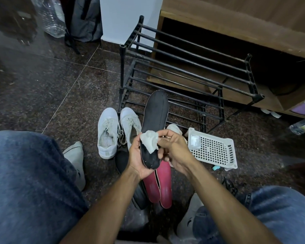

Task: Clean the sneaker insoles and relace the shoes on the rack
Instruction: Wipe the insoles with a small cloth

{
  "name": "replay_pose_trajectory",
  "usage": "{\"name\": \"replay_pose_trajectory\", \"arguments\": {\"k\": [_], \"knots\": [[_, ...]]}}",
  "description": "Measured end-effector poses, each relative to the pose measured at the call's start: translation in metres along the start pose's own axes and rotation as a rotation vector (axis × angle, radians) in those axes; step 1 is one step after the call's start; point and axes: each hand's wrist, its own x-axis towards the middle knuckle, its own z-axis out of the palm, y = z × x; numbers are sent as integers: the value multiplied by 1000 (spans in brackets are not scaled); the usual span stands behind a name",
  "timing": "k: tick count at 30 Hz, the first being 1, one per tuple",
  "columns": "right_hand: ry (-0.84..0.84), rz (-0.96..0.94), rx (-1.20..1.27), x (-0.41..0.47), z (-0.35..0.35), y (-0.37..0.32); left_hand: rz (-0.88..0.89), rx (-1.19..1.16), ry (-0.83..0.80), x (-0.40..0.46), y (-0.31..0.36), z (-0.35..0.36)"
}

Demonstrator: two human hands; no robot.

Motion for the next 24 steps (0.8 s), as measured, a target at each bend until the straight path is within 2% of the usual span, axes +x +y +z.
{"name": "replay_pose_trajectory", "arguments": {"k": [3,6,7,9,11,12,14,19,24], "knots": [[154,-23,-232,-3,2,11,-25,-11,-12,2,2,-2],[317,-287,-553,-2,-4,22,7,-56,24,1,5,-3],[316,-373,-600,-3,-5,23,3,-76,26,1,6,-3],[210,-493,-713,-6,-5,23,-12,-73,33,-1,7,-2],[97,-515,-917,-5,-2,23,-37,-43,46,-2,6,-1],[97,-506,-1000,-3,0,24,-51,-37,53,-3,6,0],[145,-496,-1015,-1,5,27,-60,-15,79,-3,5,-2],[-2,-525,-1046,-17,19,31,-89,21,109,-1,7,-9],[250,-499,-1234,16,12,0,-128,-24,68,-1,-4,-4]]}}
